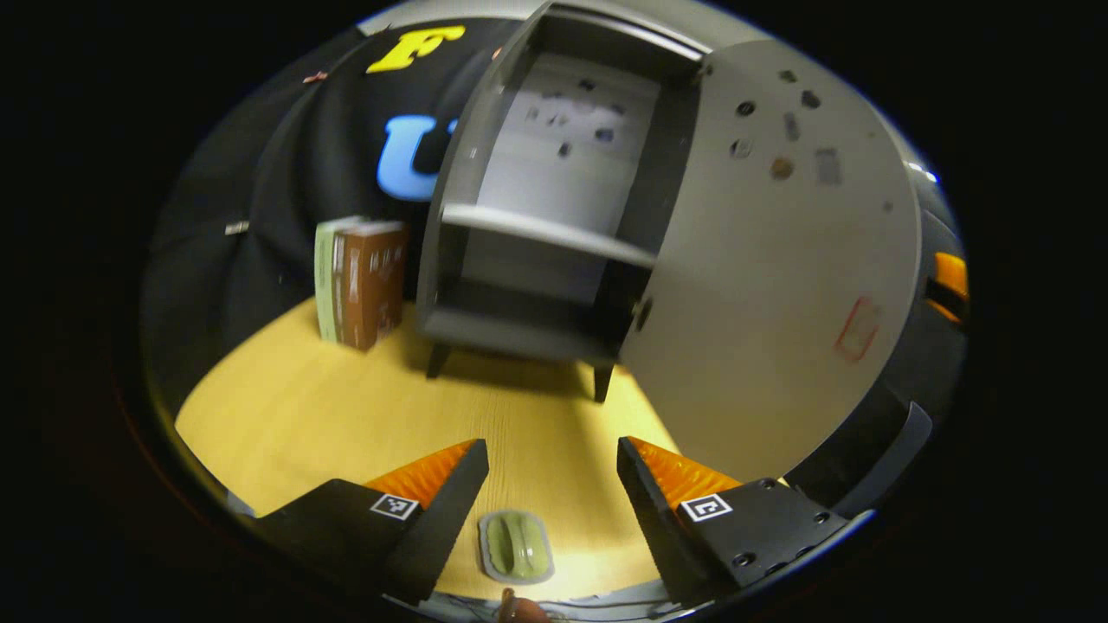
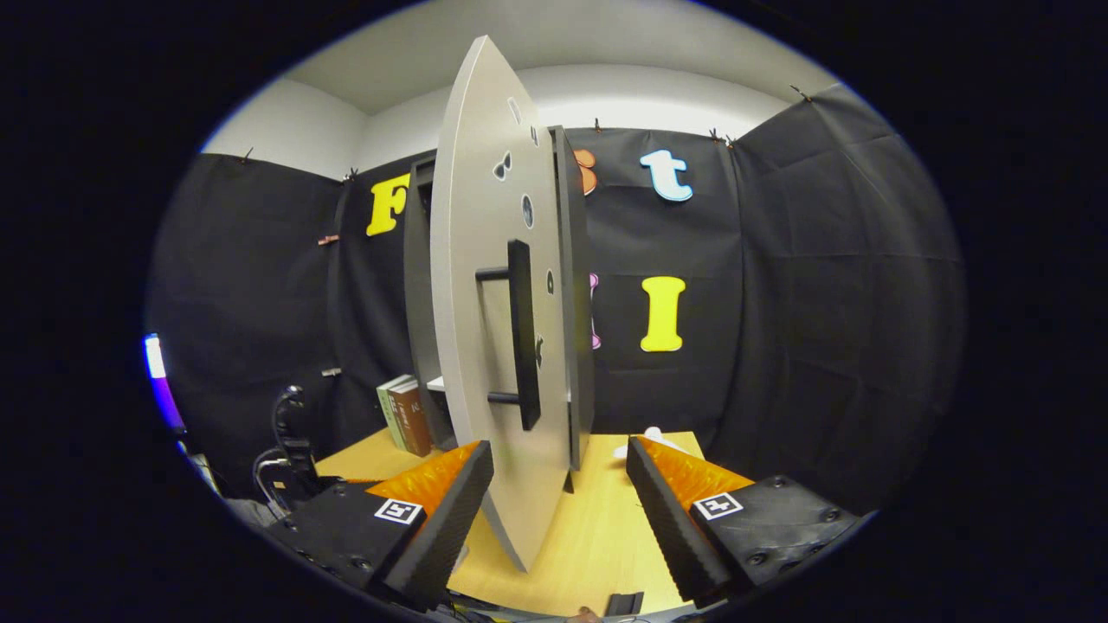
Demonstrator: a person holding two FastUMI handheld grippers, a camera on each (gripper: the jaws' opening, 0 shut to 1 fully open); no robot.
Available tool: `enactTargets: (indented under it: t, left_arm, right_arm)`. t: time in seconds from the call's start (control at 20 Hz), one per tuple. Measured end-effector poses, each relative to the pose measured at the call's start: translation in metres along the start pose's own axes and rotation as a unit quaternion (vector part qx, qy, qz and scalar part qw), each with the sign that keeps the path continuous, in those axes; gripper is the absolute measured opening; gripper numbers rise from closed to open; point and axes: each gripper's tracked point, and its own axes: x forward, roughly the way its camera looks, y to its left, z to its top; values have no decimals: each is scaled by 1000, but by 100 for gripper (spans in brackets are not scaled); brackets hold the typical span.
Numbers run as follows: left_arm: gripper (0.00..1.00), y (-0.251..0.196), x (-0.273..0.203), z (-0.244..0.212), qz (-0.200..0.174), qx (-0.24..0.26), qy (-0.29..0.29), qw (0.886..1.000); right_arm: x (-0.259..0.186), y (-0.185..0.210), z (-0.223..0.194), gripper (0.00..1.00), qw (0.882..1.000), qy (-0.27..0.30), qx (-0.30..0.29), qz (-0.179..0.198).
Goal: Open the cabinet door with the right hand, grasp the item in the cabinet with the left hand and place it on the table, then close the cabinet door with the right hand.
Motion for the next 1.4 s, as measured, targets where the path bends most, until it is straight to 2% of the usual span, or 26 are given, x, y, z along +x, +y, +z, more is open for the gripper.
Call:
enactTargets:
  t: [0.15,0.2,0.25,0.35,0.45,0.5,0.55,0.6,0.7,0.95,1.0,1.25,1.3,1.4]
  left_arm:
    - [94,-19,-40,99,-18,33,-100,994]
    - [90,-22,-57,121,-14,45,-130,990]
    - [94,-24,-71,145,-9,60,-154,986]
    - [94,-28,-98,171,2,85,-181,980]
    - [89,-31,-118,180,16,92,-191,977]
    - [89,-32,-126,181,23,90,-196,976]
    - [94,-34,-133,181,29,86,-199,976]
    - [93,-32,-138,180,35,83,-199,976]
    - [93,-27,-146,177,44,82,-196,976]
    - [96,1,-144,180,28,88,-193,977]
    - [93,13,-142,182,24,88,-192,977]
    - [94,68,-131,211,-20,87,-190,978]
    - [94,78,-132,217,-26,92,-192,977]
    - [90,97,-132,223,-36,100,-194,975]
  right_arm:
    - [8,8,17,98,999,-23,14,33]
    - [10,8,19,97,999,-27,12,36]
    - [13,9,21,98,999,-31,10,42]
    - [20,11,23,100,998,-35,10,55]
    - [23,12,22,97,997,-35,13,70]
    - [25,14,22,98,996,-36,14,79]
    - [26,18,22,100,996,-38,13,86]
    - [28,22,22,98,995,-38,6,89]
    - [31,30,23,100,995,-42,-16,94]
    - [47,75,17,98,994,-37,-29,103]
    - [49,87,17,98,994,-38,-32,100]
    - [73,132,11,100,996,-49,-50,58]
    - [79,141,10,96,996,-52,-50,48]
    - [91,163,8,95,997,-59,-46,37]
